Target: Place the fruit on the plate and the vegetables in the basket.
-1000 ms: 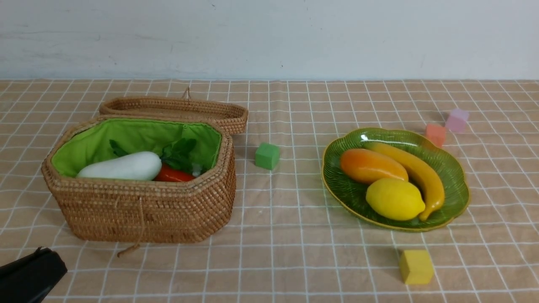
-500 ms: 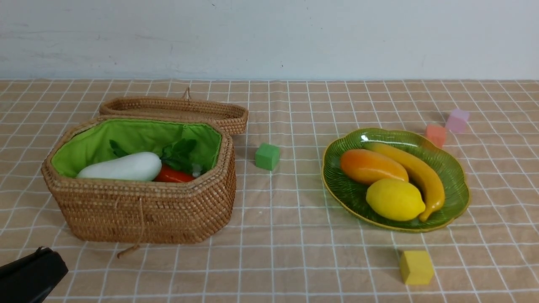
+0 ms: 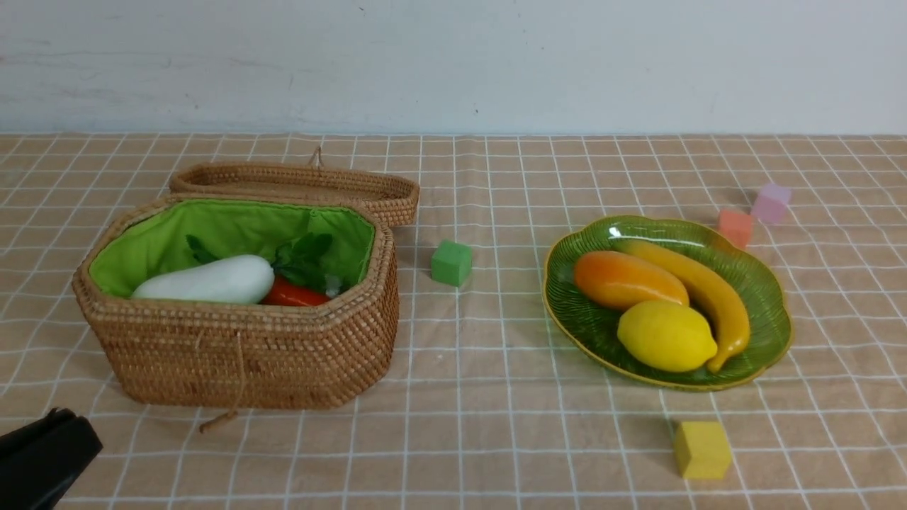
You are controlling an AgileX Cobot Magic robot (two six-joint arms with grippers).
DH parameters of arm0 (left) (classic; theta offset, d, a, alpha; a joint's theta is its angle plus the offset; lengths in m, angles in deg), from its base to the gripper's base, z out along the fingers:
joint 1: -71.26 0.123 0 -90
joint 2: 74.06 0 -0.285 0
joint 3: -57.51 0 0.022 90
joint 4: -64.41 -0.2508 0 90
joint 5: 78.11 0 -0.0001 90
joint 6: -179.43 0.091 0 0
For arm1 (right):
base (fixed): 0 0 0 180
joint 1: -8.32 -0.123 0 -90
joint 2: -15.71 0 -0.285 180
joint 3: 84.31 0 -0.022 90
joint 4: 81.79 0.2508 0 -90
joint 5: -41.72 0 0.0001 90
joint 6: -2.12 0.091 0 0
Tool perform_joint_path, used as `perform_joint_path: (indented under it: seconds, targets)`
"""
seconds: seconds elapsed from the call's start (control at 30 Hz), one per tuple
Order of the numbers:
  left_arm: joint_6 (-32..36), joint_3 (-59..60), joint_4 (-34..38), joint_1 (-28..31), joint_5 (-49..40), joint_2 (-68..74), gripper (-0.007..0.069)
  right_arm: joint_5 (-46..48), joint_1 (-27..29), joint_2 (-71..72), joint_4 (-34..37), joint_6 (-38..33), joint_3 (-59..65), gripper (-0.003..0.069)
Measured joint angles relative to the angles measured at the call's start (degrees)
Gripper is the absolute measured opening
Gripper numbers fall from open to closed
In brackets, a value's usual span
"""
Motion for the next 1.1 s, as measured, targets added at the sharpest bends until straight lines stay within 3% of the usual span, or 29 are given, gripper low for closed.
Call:
perform_joint_path:
  seconds: [0.03, 0.07, 0.13, 0.3, 0.33, 0.37, 0.43, 0.6, 0.63, 0.77, 1.1]
  targets:
    - [4.5, 0.0, 5.3, 4.8, 0.0, -0.9, 0.0053, 0.0, 0.0, 0.0, 0.0, 0.0, 0.0, 0.0008]
    - [5.9, 0.0, 6.9, 6.1, -0.1, -1.1, 0.0053, 0.0, 0.0, 0.0, 0.0, 0.0, 0.0, 0.0008]
    - [16.2, 0.6, 17.7, 13.9, -0.1, -3.1, 0.0042, 0.0, 0.0, 0.0, 0.0, 0.0, 0.0, 0.0010]
    - [48.0, 5.1, 44.9, 31.2, 3.1, -9.4, -0.0013, 0.0, 0.0, 0.0, 0.0, 0.0, 0.0, 0.0014]
    - [49.1, 5.1, 44.9, 31.9, 3.6, -9.6, -0.0013, 0.0, 0.0, 0.0, 0.0, 0.0, 0.0, 0.0014]
    - [57.1, 7.9, 52.0, 36.2, 5.6, -10.1, -0.0013, 0.0, 0.0, 0.1, 0.0, 0.0, 0.0, 0.0015]
    - [59.9, 10.9, 55.4, 39.2, 7.3, -10.1, -0.0013, 0.0, 0.0, 0.0, 0.0, 0.0, 0.0, 0.0018]
    - [52.3, 14.4, 53.6, 40.4, 3.4, -10.1, -0.0013, 0.0, 0.0, 0.0, 0.0, 0.0, 0.0, 0.0018]
    - [47.4, 14.6, 51.2, 39.7, -1.1, -10.1, -0.0013, 0.0, 0.0, 0.0, 0.0, 0.0, 0.0, 0.0018]
    - [41.5, 14.8, 49.2, 38.4, -6.7, -10.1, -0.0013, 0.0, 0.0, 0.0, 0.0, 0.0, 0.0, 0.0021]
    - [39.4, 14.8, 49.1, 38.4, -7.0, -10.1, -0.0013, 0.0, 0.0, 0.0, 0.0, 0.0, 0.0, 0.0025]
